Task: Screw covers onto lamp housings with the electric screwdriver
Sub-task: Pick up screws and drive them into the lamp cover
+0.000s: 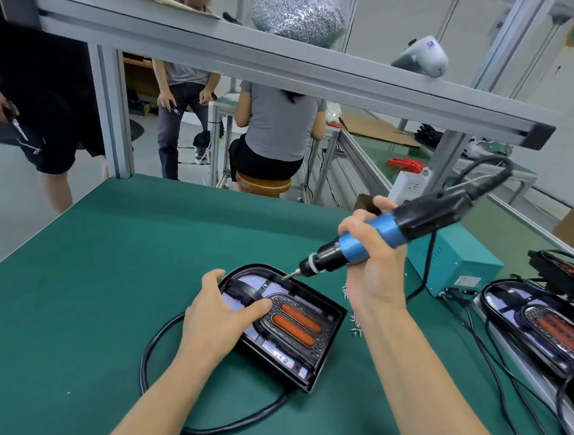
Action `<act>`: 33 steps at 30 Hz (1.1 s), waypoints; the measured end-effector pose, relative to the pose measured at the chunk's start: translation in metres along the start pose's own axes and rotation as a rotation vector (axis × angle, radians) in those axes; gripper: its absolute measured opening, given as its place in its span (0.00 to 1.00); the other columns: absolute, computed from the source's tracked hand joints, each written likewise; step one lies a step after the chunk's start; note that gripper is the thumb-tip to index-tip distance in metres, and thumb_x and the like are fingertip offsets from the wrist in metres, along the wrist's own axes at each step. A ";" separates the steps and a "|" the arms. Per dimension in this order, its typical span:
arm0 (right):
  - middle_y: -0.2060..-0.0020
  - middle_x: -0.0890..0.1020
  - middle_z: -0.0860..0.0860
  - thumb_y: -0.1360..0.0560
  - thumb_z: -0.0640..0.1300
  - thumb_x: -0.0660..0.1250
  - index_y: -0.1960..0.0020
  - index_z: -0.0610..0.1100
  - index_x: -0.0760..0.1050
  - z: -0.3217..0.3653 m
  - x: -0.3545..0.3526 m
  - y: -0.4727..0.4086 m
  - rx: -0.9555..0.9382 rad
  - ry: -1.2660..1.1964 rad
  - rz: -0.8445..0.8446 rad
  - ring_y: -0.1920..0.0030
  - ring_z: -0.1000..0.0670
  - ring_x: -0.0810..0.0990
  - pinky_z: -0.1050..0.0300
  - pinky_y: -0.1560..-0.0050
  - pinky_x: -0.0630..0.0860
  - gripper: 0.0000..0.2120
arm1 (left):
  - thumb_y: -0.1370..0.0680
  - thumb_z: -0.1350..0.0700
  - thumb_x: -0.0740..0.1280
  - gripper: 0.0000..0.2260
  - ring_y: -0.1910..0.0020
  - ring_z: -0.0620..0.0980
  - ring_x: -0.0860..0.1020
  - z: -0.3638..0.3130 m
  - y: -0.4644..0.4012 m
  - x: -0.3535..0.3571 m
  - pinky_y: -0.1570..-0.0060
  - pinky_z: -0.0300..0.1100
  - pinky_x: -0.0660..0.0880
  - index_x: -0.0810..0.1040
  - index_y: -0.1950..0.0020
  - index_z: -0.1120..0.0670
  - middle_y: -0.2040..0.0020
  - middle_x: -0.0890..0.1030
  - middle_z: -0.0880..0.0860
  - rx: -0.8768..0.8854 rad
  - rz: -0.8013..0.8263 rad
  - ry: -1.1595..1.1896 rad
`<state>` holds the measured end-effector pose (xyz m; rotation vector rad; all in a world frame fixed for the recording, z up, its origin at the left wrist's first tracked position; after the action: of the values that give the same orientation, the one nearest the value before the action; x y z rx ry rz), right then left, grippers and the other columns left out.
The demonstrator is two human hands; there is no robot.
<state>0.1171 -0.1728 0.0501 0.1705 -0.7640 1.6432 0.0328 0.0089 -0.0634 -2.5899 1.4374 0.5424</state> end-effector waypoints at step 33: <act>0.64 0.73 0.45 0.29 0.30 0.68 0.50 0.50 0.73 0.103 -0.128 0.039 -0.274 0.082 -0.468 0.63 0.45 0.75 0.45 0.49 0.72 0.17 | 0.32 0.68 0.61 0.13 0.68 0.51 0.65 -0.107 0.031 0.164 0.38 0.49 0.59 0.61 0.69 0.53 0.72 0.66 0.50 0.663 0.277 -1.198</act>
<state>0.0802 -0.3374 0.0494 0.0773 -0.8076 1.0866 0.1119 -0.1684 -0.0229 -1.1297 1.1673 1.1206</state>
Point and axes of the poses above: each hand's wrist, its own y-axis away from the middle knuckle, its own x-axis out of the palm, z = x × y, the point moved 4 cm from there along -y, towards the middle knuckle
